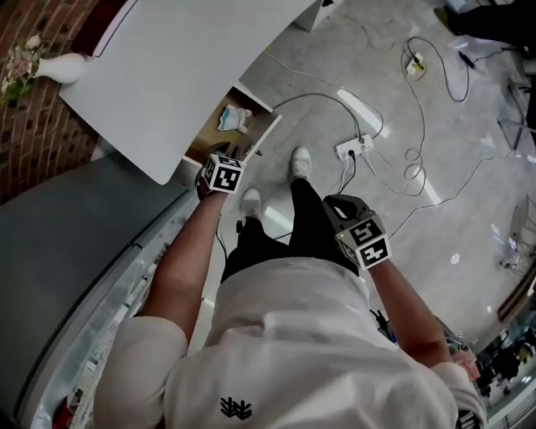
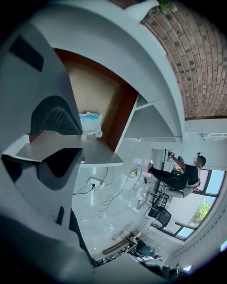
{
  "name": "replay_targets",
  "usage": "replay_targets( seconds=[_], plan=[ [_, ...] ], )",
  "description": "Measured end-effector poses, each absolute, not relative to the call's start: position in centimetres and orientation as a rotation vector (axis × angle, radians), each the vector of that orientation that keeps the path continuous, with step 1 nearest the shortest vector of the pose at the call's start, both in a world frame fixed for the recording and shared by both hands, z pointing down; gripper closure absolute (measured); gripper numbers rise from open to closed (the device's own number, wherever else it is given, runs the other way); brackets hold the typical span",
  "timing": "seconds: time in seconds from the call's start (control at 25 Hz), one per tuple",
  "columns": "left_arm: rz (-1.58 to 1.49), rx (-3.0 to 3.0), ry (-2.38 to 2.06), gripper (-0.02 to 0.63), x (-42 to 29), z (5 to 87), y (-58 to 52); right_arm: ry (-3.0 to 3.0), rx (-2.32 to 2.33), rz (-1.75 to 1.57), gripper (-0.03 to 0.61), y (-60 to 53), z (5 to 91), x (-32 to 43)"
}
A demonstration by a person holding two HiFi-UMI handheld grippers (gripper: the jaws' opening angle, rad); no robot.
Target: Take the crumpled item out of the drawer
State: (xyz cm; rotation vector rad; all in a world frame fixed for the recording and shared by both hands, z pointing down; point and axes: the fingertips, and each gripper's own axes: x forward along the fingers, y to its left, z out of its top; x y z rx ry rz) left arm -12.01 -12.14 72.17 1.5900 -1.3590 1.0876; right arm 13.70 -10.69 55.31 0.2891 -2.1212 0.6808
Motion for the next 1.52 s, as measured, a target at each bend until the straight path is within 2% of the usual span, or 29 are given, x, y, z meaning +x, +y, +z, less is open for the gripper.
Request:
replay_targets(
  seconds=[0.64, 0.84, 1.12, 1.52],
  plan=[
    [1.209, 1.392, -1.384, 0.509, -15.9, 86.3, -21.0, -2.010, 0.138, 0.813, 0.541, -17.7, 63.9, 15.8],
    [1.282, 1.320, -1.390, 0.514, -17.0, 87.3, -21.2, -1.992, 0.128, 0.833, 0.541, -18.9, 64.5, 15.4],
    [1.275, 1.308, -1.388, 0.580, -17.0, 87.8, -21.2, -1.993, 0.133, 0.833, 0.541, -19.9, 65.0, 15.7],
    [1.228, 1.363, -1.390, 0.589, -16.1, 85.0, -20.8, -2.025, 0.124, 0.820, 0.541, -19.8, 63.8, 14.5]
  ],
)
